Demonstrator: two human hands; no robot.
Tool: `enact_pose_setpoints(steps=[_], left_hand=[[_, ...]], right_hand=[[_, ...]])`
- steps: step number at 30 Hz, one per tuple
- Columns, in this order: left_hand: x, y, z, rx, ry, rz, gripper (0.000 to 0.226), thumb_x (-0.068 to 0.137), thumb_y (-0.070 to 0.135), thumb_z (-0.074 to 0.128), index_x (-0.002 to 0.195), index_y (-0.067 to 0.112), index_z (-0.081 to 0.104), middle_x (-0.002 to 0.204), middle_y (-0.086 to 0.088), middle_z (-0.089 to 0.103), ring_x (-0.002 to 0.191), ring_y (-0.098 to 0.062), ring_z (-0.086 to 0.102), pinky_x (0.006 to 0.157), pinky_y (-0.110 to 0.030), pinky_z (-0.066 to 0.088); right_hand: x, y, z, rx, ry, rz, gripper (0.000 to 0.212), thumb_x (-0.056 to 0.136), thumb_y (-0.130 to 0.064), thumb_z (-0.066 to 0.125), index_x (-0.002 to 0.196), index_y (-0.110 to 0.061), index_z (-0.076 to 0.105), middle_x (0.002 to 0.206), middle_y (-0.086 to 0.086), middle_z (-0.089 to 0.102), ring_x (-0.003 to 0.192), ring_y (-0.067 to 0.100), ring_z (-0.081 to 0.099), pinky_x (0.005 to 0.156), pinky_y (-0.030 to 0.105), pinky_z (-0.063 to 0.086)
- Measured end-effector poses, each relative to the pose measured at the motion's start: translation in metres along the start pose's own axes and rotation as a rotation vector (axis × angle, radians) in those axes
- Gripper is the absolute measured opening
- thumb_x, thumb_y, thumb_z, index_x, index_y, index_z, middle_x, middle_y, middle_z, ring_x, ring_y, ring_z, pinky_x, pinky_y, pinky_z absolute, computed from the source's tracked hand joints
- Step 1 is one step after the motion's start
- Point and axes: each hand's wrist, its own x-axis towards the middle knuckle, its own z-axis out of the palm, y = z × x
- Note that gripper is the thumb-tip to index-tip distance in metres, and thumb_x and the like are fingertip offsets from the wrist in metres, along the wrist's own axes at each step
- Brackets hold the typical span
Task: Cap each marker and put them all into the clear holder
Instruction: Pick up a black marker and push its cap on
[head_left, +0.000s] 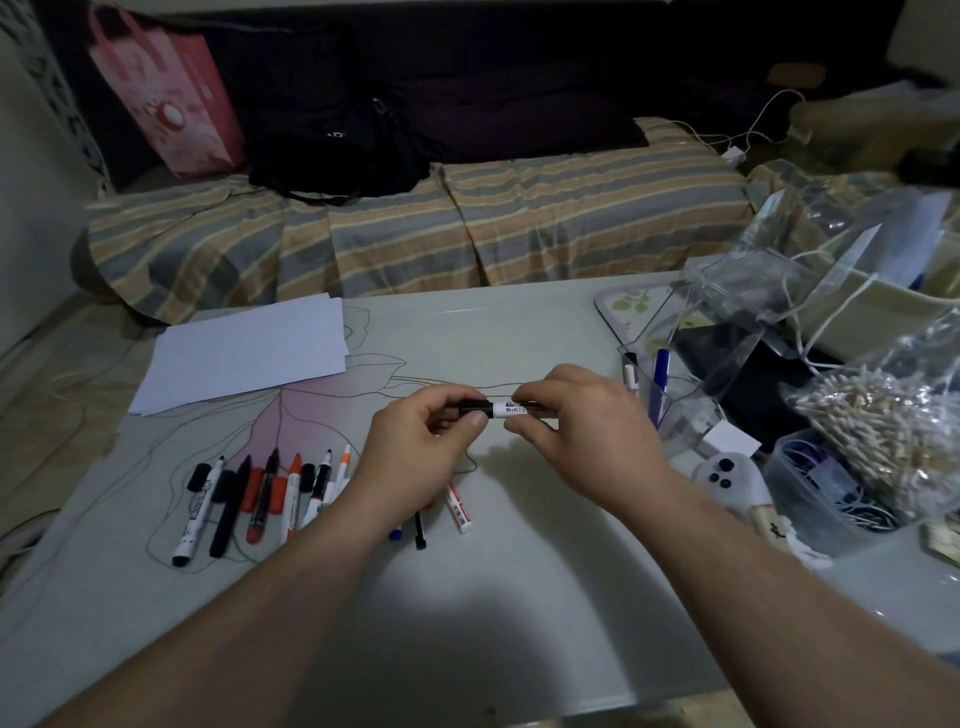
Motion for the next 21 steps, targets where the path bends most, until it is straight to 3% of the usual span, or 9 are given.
enact_pose_setpoints(steps=[7, 10, 15, 18, 21], left_hand=[[0.002, 0.0, 0.004, -0.021, 0.053, 0.003, 0.02, 0.088, 0.008, 0.072, 0.095, 0.026, 0.077, 0.089, 0.01, 0.077, 0.089, -0.01, 0.07, 0.083, -0.025, 0.055], [0.002, 0.001, 0.005, 0.057, 0.063, 0.054, 0.02, 0.087, 0.011, 0.073, 0.095, 0.029, 0.077, 0.089, 0.016, 0.075, 0.088, -0.005, 0.07, 0.084, -0.028, 0.056], [0.001, -0.001, 0.009, 0.081, 0.022, 0.06, 0.014, 0.087, 0.016, 0.075, 0.095, 0.028, 0.076, 0.088, 0.014, 0.075, 0.086, -0.005, 0.069, 0.084, -0.032, 0.057], [-0.003, 0.006, 0.022, 0.018, 0.026, 0.056, 0.009, 0.085, 0.017, 0.075, 0.087, 0.025, 0.073, 0.081, 0.01, 0.074, 0.079, -0.01, 0.069, 0.077, -0.036, 0.058], [-0.004, 0.019, 0.039, -0.099, 0.049, 0.079, 0.009, 0.084, 0.023, 0.074, 0.09, 0.029, 0.07, 0.082, 0.01, 0.073, 0.078, -0.009, 0.068, 0.076, -0.031, 0.056]], right_hand=[[0.0, -0.006, 0.006, 0.01, 0.049, -0.001, 0.024, 0.088, -0.053, 0.067, 0.097, -0.033, 0.076, 0.085, -0.008, 0.061, 0.079, 0.017, 0.063, 0.062, 0.037, 0.05], [0.0, -0.008, 0.004, 0.005, 0.062, 0.029, 0.022, 0.087, -0.052, 0.07, 0.097, -0.034, 0.077, 0.083, -0.008, 0.06, 0.078, 0.015, 0.061, 0.06, 0.033, 0.045], [0.001, -0.003, -0.002, 0.04, -0.042, 0.057, 0.022, 0.09, -0.052, 0.067, 0.103, -0.037, 0.075, 0.089, -0.01, 0.063, 0.092, 0.015, 0.059, 0.073, 0.036, 0.047], [-0.003, -0.004, -0.007, -0.11, -0.14, 0.034, 0.024, 0.093, -0.059, 0.058, 0.106, -0.043, 0.07, 0.086, -0.015, 0.066, 0.101, 0.016, 0.044, 0.081, 0.041, 0.037], [0.0, 0.0, -0.021, -0.068, -0.164, -0.031, 0.021, 0.096, -0.047, 0.06, 0.105, -0.034, 0.072, 0.088, -0.01, 0.065, 0.098, 0.02, 0.051, 0.08, 0.038, 0.041]])
